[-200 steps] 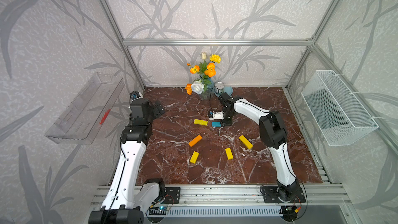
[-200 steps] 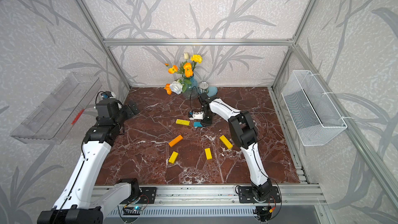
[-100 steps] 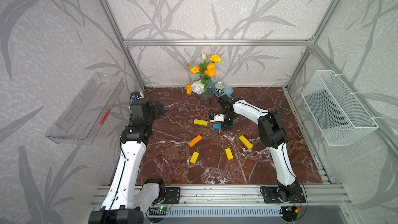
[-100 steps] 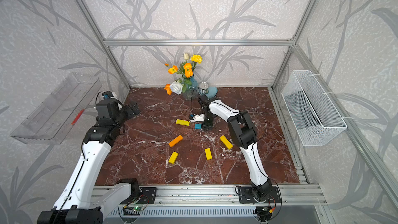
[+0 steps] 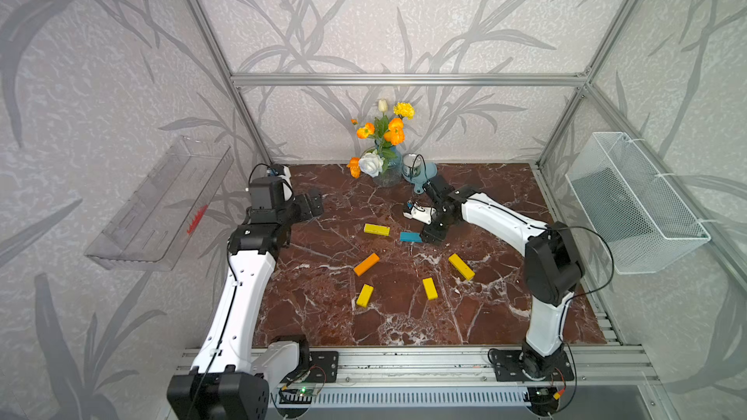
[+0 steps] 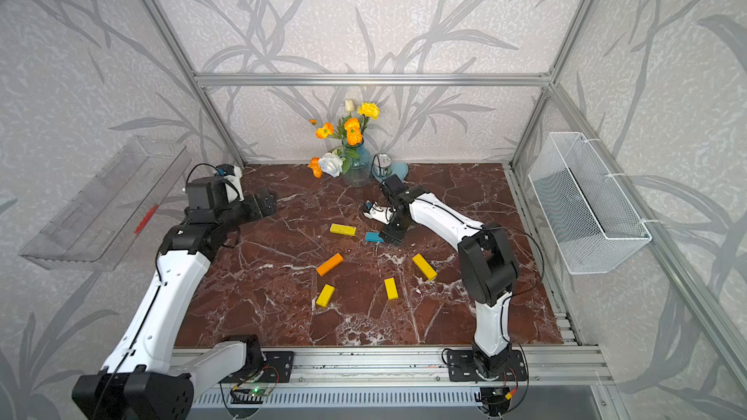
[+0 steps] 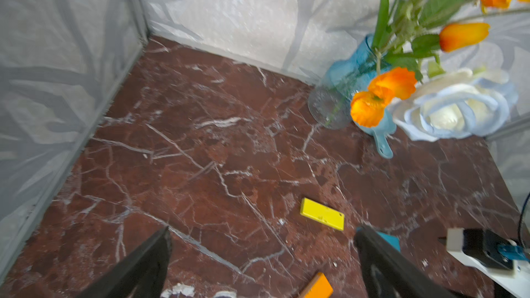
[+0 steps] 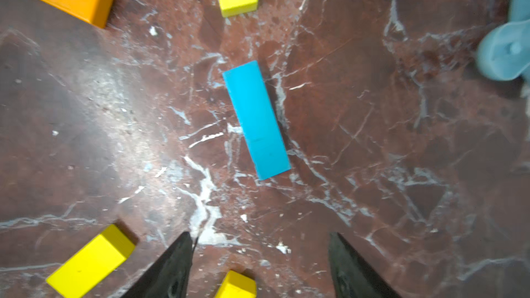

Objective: Assemble the letter p with building blocks
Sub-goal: Pick up the building block from the center of the board.

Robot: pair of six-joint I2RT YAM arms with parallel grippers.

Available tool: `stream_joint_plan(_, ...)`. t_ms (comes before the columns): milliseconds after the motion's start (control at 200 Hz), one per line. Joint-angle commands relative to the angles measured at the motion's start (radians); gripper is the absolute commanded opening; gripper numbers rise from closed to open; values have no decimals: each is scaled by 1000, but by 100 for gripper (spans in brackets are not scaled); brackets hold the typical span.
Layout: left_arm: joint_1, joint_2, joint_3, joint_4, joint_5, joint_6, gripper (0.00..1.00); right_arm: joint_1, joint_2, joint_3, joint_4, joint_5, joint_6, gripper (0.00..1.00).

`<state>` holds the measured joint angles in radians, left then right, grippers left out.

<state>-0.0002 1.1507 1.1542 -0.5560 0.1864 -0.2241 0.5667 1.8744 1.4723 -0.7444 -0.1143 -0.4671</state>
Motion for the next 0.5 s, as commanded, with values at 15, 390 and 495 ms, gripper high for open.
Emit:
stream_joint_plan(15,-137,94,49,-170,-13,158,100,-52,-184,-135,151,-90,279,76)
stream_joint_plan(390,-294,365,113,-175,-49,430,100,-105,-434,-409,290,-342,535,79)
stream_joint_plan(495,-375,409,111,-110,-115,532,100,-122,-441,-488,370,-395,566,79)
